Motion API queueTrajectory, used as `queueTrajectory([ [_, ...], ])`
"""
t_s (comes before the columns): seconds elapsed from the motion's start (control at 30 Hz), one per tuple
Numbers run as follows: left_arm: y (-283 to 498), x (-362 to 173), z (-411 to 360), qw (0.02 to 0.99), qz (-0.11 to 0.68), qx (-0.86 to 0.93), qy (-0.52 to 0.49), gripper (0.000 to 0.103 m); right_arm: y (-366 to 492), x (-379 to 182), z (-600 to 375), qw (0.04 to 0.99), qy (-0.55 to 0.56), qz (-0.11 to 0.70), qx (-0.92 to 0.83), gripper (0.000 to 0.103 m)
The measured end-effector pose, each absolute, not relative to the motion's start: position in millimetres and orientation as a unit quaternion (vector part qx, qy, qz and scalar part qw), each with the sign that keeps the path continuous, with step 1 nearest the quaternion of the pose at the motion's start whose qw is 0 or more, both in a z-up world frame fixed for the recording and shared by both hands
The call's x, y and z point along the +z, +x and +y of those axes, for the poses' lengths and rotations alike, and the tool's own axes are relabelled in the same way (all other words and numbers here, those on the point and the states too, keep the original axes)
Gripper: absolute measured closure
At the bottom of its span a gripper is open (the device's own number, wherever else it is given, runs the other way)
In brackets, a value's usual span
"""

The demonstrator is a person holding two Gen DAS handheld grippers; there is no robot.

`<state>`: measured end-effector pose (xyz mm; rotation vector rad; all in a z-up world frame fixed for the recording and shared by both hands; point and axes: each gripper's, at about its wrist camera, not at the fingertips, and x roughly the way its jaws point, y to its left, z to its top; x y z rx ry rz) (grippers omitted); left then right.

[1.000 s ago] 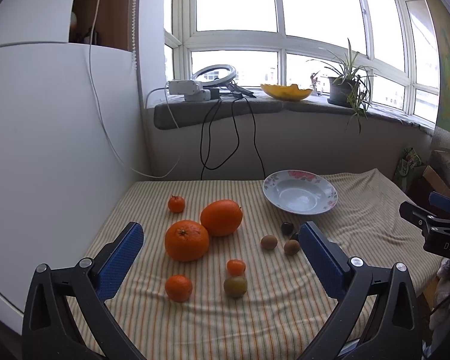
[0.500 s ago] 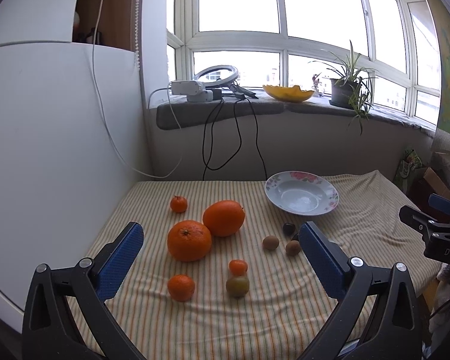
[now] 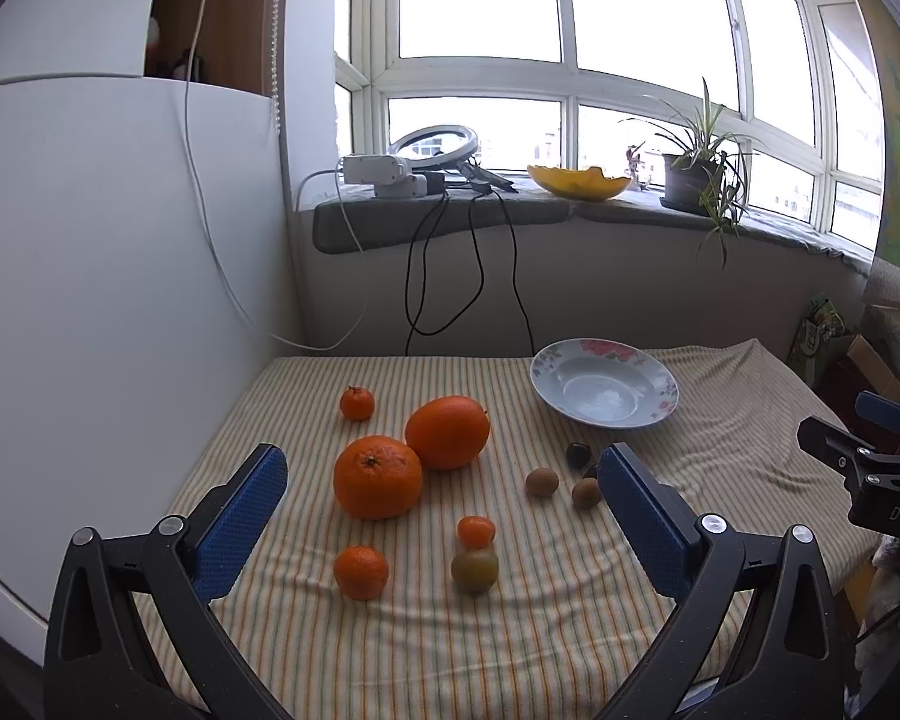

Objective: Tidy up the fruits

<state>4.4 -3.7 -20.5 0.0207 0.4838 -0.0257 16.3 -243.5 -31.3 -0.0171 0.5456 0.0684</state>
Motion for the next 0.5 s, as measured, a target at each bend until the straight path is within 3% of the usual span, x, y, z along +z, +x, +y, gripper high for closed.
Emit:
queueTrajectory([
  [0.5,5.8,-23.4,-2.0,0.970,0.242,-0.012,0.008,0.000,19.2,-32.0,-238.9,0.962,-0.012,0.271,0.042,0.000],
])
